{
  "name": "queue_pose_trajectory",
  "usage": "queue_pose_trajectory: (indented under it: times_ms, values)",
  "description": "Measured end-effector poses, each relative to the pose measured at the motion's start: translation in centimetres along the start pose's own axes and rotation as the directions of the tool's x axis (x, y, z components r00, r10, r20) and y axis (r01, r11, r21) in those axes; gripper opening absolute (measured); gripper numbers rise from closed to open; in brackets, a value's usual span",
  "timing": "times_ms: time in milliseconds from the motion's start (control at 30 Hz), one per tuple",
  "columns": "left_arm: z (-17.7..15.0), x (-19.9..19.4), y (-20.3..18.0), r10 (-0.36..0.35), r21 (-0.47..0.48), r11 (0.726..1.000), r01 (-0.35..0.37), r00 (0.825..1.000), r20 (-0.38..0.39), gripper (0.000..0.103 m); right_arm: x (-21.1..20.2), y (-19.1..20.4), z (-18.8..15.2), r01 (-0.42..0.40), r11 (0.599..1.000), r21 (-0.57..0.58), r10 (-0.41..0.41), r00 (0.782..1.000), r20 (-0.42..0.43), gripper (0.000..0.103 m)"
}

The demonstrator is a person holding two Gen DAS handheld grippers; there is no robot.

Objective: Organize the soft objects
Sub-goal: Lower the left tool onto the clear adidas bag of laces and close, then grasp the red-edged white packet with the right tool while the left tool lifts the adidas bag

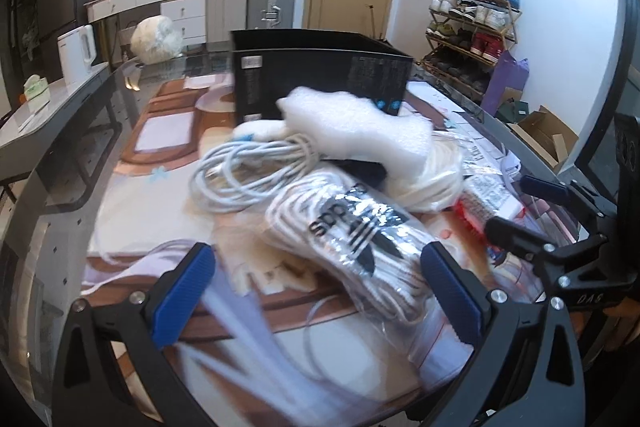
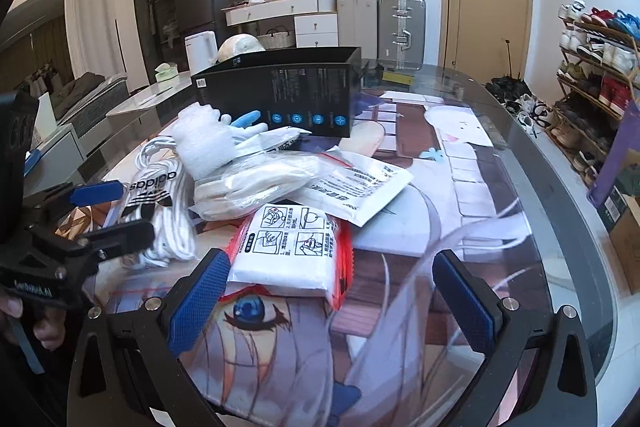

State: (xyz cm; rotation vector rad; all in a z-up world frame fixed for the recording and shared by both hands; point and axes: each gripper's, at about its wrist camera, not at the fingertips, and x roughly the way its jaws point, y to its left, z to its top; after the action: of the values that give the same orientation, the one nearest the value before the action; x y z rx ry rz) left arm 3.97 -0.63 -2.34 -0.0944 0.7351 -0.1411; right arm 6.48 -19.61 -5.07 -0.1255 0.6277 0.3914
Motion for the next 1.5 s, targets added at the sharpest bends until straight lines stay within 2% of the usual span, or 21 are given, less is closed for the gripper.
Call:
queue_pose_trajectory:
  times_ms: [67,167,267,367,433,533,567,733,800,833,967,1000,1100,1167,1367,1500]
  values:
    - [0.3,-0.3,0.5,-0.026,-0.035,0.999,0.026,1.0,-0.003,0.103,0.0,0.0,-0.1,-0.016,1.0,0.006,0.016,1.0,0.0,0.103]
    - [1.0,-0.4,0.5,-0.113,-0.081,0.99,0.112,0.994,-0.005,0.103,0.3,0.4,0.0,-0.046,0.999,0.0,0.046,0.999,-0.008,0.103]
    - [1.9,0.2,-0.8,-0.072,-0.039,0.997,0.071,0.997,-0.013,0.103,0.4,1.1,0.1,-0.055,0.998,-0.032,0.054,0.998,-0.01,0.103]
    - [2.4,1.3,-1.3,-0.067,-0.043,0.997,0.065,0.997,-0.037,0.101,0.4,1.5,0.1,-0.052,0.997,-0.049,0.052,0.999,-0.009,0.103]
    - [2.3,2.1,-1.4,-0.065,-0.048,0.997,0.062,0.996,-0.062,0.089,0.3,1.6,0.0,-0.053,0.997,-0.054,0.053,0.999,-0.006,0.103]
    - [2.0,2.3,-1.6,-0.041,-0.015,0.999,0.04,0.997,-0.061,0.082,0.2,1.7,-0.1,-0.049,0.997,-0.065,0.049,0.999,-0.004,0.102]
    - [1.9,2.3,-1.7,-0.038,-0.008,0.999,0.037,0.998,-0.057,0.079,0.1,1.7,-0.2,-0.05,0.996,-0.068,0.05,0.999,-0.003,0.1]
    - [1.5,1.5,-1.0,-0.054,-0.009,0.999,0.053,0.998,-0.044,0.051,0.0,2.1,-0.3,-0.059,0.994,-0.089,0.059,0.998,0.0,0.091]
    - [1.5,1.2,-0.8,-0.057,-0.01,0.998,0.056,0.998,-0.039,0.046,0.0,2.3,-0.4,-0.066,0.993,-0.1,0.066,0.998,-0.005,0.082]
    - [1.4,1.1,-0.8,-0.058,-0.009,0.998,0.058,0.998,-0.037,0.042,0.0,2.5,-0.5,-0.073,0.992,-0.106,0.072,0.997,-0.011,0.08]
    - [1.1,0.6,-0.5,-0.063,-0.004,0.998,0.063,0.998,-0.028,0.037,-0.3,3.0,-0.8,-0.08,0.988,-0.129,0.079,0.997,-0.01,0.07]
    - [1.0,0.5,-0.4,-0.064,-0.004,0.998,0.064,0.998,-0.024,0.036,-0.3,3.0,-0.8,-0.088,0.988,-0.127,0.087,0.996,-0.011,0.06]
    - [0.7,0.2,-0.2,-0.057,-0.001,0.998,0.057,0.998,-0.014,0.034,-0.5,3.1,-1.0,-0.108,0.987,-0.122,0.107,0.994,-0.015,0.055]
    - [0.5,-0.1,0.0,-0.05,0.003,0.999,0.05,0.999,-0.006,0.034,-0.6,3.1,-1.0,-0.122,0.985,-0.123,0.121,0.993,-0.013,0.046]
    - [-0.1,-1.2,0.4,-0.034,-0.006,0.999,0.034,0.999,0.02,0.032,-1.4,3.7,-1.2,-0.131,0.982,-0.139,0.133,0.991,0.004,0.038]
    - [-0.6,-1.6,0.8,-0.032,-0.019,0.999,0.032,0.999,0.028,0.032,-1.4,3.6,-1.6,-0.09,0.988,-0.126,0.089,0.996,-0.016,0.039]
